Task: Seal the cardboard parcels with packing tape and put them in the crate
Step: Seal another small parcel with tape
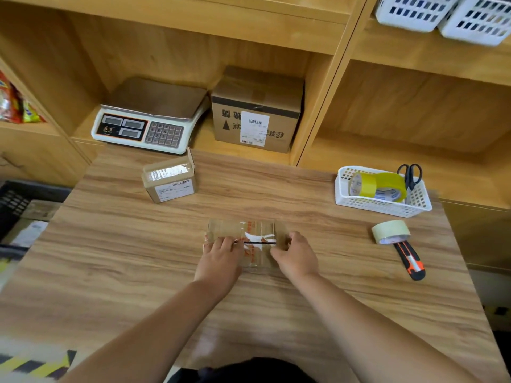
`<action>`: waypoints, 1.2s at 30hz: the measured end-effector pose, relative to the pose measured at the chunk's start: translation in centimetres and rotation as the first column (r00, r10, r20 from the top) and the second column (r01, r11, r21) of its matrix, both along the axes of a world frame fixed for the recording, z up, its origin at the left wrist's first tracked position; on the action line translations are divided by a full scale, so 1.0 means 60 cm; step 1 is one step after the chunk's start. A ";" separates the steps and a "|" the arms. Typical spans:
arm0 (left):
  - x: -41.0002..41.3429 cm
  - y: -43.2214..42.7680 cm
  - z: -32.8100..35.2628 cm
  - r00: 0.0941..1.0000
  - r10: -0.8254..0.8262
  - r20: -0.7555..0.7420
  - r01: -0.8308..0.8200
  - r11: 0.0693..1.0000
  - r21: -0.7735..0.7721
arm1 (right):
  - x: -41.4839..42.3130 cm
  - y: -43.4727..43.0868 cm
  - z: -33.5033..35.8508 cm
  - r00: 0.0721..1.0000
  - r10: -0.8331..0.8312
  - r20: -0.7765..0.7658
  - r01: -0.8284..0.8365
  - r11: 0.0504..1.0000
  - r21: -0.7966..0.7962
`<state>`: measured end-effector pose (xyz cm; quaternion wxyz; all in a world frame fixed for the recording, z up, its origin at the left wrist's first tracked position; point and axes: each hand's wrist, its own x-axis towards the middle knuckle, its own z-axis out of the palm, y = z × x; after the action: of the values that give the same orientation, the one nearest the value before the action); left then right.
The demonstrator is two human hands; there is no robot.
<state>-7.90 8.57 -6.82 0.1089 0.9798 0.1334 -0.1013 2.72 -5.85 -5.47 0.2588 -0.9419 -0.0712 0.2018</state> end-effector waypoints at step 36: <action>-0.063 -0.029 -0.024 0.818 -0.299 0.491 0.313 0.948 0.055 | -0.015 -0.039 -0.013 0.976 -0.199 -0.093 0.219 0.888 0.404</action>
<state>-11.67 6.86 -8.27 0.1353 0.9799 -0.0594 0.1339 1.84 -8.21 -6.23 0.4733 -0.8630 -0.0039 0.1765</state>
